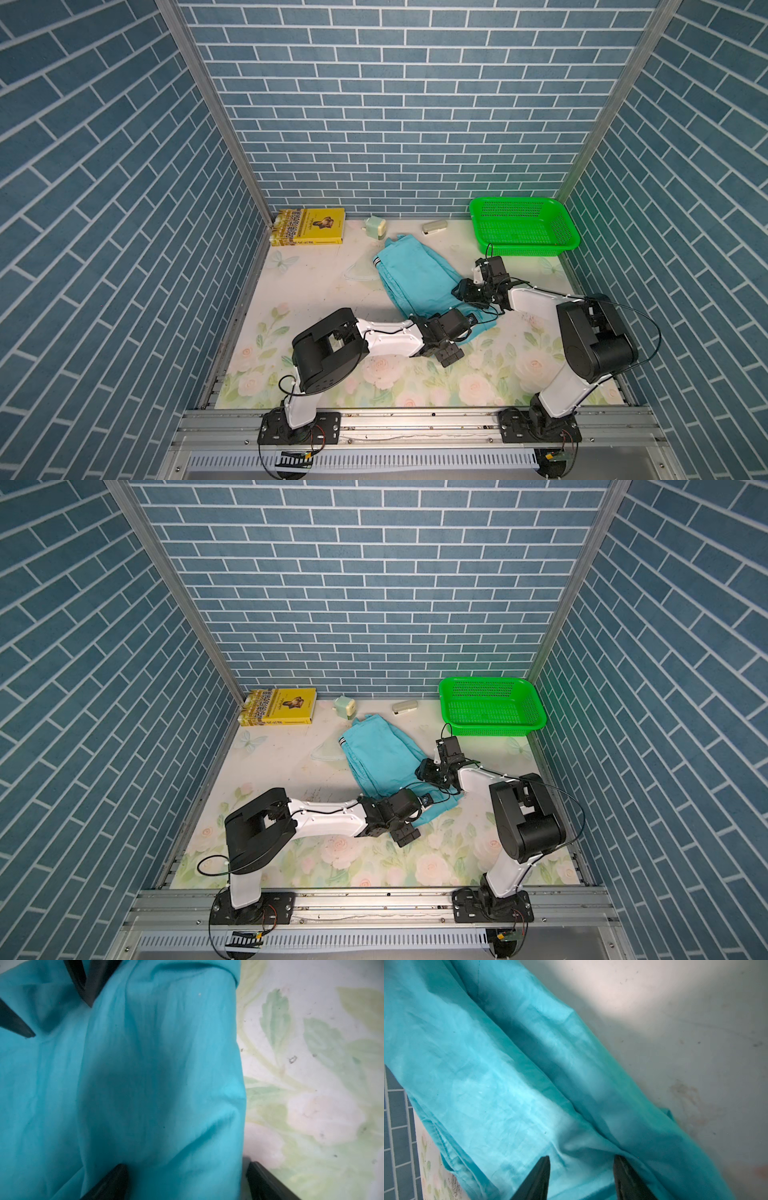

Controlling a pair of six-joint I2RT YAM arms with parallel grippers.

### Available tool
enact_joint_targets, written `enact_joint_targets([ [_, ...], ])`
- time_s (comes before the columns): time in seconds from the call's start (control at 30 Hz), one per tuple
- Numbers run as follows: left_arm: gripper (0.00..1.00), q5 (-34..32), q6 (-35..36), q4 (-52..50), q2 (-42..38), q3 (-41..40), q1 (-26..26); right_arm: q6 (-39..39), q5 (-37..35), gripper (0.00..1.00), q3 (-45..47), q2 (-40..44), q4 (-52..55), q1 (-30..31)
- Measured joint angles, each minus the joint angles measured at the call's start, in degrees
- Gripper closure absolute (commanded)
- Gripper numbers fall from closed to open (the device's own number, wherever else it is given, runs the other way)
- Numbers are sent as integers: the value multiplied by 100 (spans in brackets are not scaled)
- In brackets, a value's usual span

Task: Roll up the long pants
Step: Roll the long pant at the center of the board.

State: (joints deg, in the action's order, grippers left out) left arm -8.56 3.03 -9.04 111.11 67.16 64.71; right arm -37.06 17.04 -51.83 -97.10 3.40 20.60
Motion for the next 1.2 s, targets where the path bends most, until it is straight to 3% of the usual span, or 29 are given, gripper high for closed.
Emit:
enact_joint_targets([
  [0.1, 23, -223, 28, 92, 17, -17, 55, 79, 96, 42, -229, -11, 181, -13],
  [0.17, 45, -337, 15, 177, 26, -61, 90, 120, 181, 41, -387, -11, 282, -33],
  [0.23, 76, -404, 48, 267, 70, -101, 133, 155, 269, 37, -542, -7, 433, -66],
  [0.37, 100, -382, 11, 354, 122, -111, 164, 247, 332, 32, -796, 129, 894, -170],
  [0.57, 100, 417, -374, 262, 57, -61, -44, 376, 203, 25, -962, 1110, 1878, -522],
  [0.9, 100, 3477, -1718, 72, 52, 304, -726, 444, 109, 25, -721, 2988, 2935, -1032],
  [1.2, 100, 5278, -2970, 603, 116, 382, -1220, 431, 323, 25, 4, 3718, 3268, -1196],
])
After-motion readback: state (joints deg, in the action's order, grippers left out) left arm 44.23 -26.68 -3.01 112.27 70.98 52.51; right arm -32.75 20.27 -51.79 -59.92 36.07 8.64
